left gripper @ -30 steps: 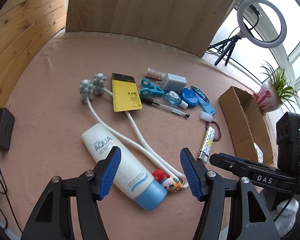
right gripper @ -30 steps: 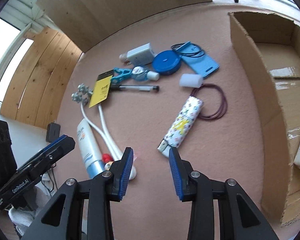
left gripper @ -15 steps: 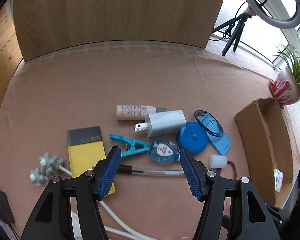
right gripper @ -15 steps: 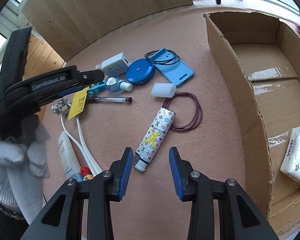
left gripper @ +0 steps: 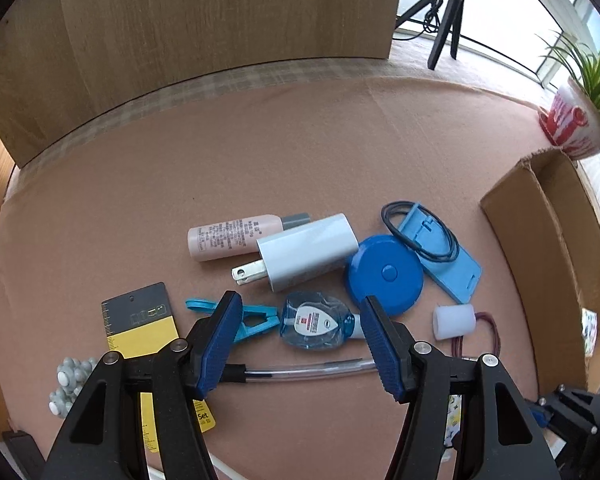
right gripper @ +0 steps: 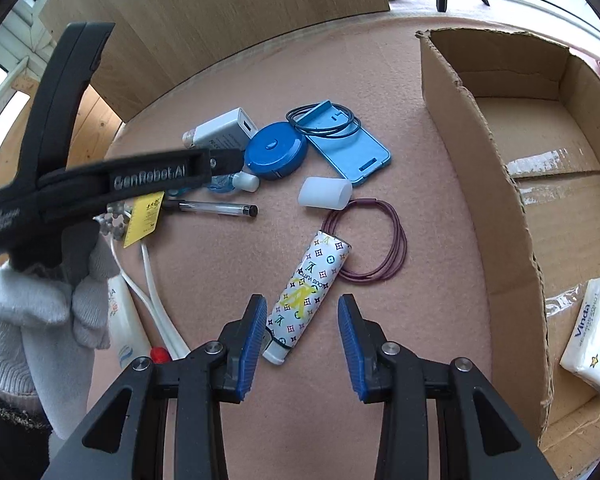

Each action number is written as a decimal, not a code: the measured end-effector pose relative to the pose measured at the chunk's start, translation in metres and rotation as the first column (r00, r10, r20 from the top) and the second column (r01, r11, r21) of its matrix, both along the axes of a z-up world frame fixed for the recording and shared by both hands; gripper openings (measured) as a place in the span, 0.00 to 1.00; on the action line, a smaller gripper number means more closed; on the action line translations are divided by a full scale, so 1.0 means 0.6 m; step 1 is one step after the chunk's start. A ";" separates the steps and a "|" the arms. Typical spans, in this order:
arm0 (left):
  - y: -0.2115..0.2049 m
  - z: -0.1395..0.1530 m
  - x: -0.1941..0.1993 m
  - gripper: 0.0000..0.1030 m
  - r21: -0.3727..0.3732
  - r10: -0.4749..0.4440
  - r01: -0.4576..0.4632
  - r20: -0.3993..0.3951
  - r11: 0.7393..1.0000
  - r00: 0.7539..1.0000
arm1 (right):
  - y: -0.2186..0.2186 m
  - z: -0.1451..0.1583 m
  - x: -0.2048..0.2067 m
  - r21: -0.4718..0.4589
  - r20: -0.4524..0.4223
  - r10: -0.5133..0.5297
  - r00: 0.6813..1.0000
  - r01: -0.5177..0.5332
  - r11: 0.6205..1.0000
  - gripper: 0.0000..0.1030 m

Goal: Organize objects
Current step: 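Close the right tool on the patterned lighter while the left tool grasps the blue sanitizer bottle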

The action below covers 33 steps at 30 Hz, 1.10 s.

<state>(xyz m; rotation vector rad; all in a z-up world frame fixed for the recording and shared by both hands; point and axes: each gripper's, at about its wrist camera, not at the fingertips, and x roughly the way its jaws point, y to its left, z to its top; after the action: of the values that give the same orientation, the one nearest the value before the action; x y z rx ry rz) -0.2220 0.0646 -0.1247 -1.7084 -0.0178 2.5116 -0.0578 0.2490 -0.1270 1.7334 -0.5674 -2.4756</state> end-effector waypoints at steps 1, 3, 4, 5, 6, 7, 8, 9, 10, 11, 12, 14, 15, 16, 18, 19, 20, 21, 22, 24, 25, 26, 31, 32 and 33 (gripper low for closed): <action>0.002 -0.001 0.005 0.63 -0.010 -0.015 0.015 -0.008 1.000 1.000 | -0.003 -0.001 -0.001 0.008 0.003 0.006 1.000 -0.006 1.000 0.33; -0.001 -0.003 0.012 0.63 -0.011 -0.018 0.018 -0.009 1.000 1.000 | -0.005 -0.001 -0.003 0.020 0.006 0.014 1.000 -0.014 1.000 0.33; -0.004 -0.002 0.014 0.61 -0.007 -0.014 0.014 -0.014 1.000 1.000 | -0.006 0.000 -0.003 0.029 0.006 0.015 1.000 -0.015 0.999 0.33; -0.009 0.000 0.013 0.55 -0.007 0.002 -0.002 -0.012 1.000 1.000 | -0.007 0.001 -0.003 0.038 0.005 0.017 1.000 -0.017 0.999 0.33; -0.015 0.005 0.011 0.53 -0.001 0.032 -0.032 -0.010 0.999 0.999 | -0.008 0.001 -0.003 0.036 0.005 0.017 1.000 -0.018 0.999 0.33; -0.023 0.011 0.005 0.52 0.023 0.062 -0.061 -0.017 0.998 0.998 | -0.008 0.002 -0.002 0.032 0.007 0.016 1.000 -0.017 0.999 0.33; -0.028 0.016 0.001 0.52 0.037 0.078 -0.077 -0.026 0.996 0.997 | -0.012 0.002 -0.003 0.029 0.007 0.017 1.000 -0.017 0.999 0.33; -0.030 0.015 -0.007 0.51 0.024 0.083 -0.083 -0.021 0.996 0.996 | -0.015 0.002 -0.002 0.030 0.005 0.019 1.000 -0.019 0.999 0.33; -0.028 0.011 -0.015 0.43 0.000 0.072 -0.072 -0.005 0.997 0.997 | -0.018 0.003 -0.001 0.031 0.004 0.019 1.000 -0.019 0.999 0.33; -0.028 0.007 -0.019 0.40 -0.016 0.058 -0.057 0.016 0.998 0.998 | -0.019 0.004 0.000 0.030 0.004 0.020 1.000 -0.020 0.999 0.33; -0.034 0.008 -0.019 0.40 -0.019 0.053 -0.053 0.012 0.998 0.998 | -0.020 0.006 0.003 0.030 0.002 0.021 1.000 -0.021 0.999 0.33; -0.030 0.005 -0.028 0.39 -0.035 0.047 -0.046 0.024 0.998 0.999 | -0.022 0.009 0.006 0.033 -0.002 0.019 1.000 -0.019 0.999 0.33; -0.028 0.001 -0.034 0.40 -0.043 0.044 -0.042 0.032 0.998 0.999 | -0.021 0.010 0.008 0.033 -0.002 0.015 1.000 -0.015 0.999 0.33; -0.025 -0.003 -0.039 0.39 -0.045 0.039 -0.038 0.041 0.998 0.998 | -0.020 0.009 0.011 0.034 -0.002 0.011 1.000 -0.011 0.999 0.33; -0.018 -0.016 -0.044 0.39 -0.039 0.027 -0.024 0.076 0.999 0.997 | -0.021 0.009 0.011 0.037 -0.002 0.003 1.000 -0.003 0.999 0.33; -0.013 -0.019 -0.041 0.39 -0.048 0.021 -0.018 0.074 0.999 0.997 | -0.021 0.007 0.003 0.040 -0.002 0.001 1.000 -0.001 0.999 0.33; -0.009 -0.019 -0.035 0.39 -0.056 0.007 -0.003 0.063 0.998 0.998 | -0.021 0.008 0.003 0.043 -0.003 0.001 1.000 -0.001 0.999 0.33; -0.006 -0.018 -0.029 0.39 -0.048 -0.003 0.006 0.062 0.999 0.998 | -0.019 0.010 0.002 0.045 -0.007 0.002 1.000 -0.002 0.999 0.33; -0.007 -0.018 -0.023 0.39 -0.034 -0.007 0.010 0.063 0.999 0.998 | -0.018 0.010 0.002 0.049 -0.008 0.003 1.000 -0.003 0.999 0.33; -0.009 -0.016 -0.009 0.39 -0.015 -0.014 0.015 0.061 1.000 0.998 | -0.017 0.010 -0.003 0.057 -0.006 0.002 1.000 -0.002 0.998 0.33; -0.009 -0.015 0.002 0.39 -0.002 -0.023 0.023 0.057 1.000 0.998 | -0.017 0.009 -0.005 0.056 -0.005 0.003 1.000 -0.002 0.998 0.33; -0.007 -0.014 0.012 0.39 -0.001 -0.032 0.032 0.051 0.999 0.998 | -0.018 0.009 -0.006 0.057 -0.003 0.004 1.000 -0.004 0.998 0.33; -0.010 -0.010 0.071 0.39 0.036 -0.061 0.060 0.030 0.998 0.998 | -0.027 0.005 -0.010 0.073 0.006 0.018 1.000 -0.018 0.997 0.33; -0.011 -0.009 0.083 0.39 0.053 -0.059 0.058 0.026 0.997 0.998 | -0.024 0.007 -0.008 0.079 0.008 0.023 1.000 -0.023 0.997 0.33; -0.013 -0.008 0.094 0.39 0.066 -0.057 0.055 0.022 0.996 0.998 | -0.027 0.006 -0.009 0.087 0.009 0.029 1.000 -0.030 0.996 0.33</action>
<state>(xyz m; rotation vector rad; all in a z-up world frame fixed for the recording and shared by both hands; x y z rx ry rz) -0.1656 0.0569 -0.1295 -1.6904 -0.0528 2.4228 -0.0631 0.2329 -0.1235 1.7686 -0.4369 -2.5107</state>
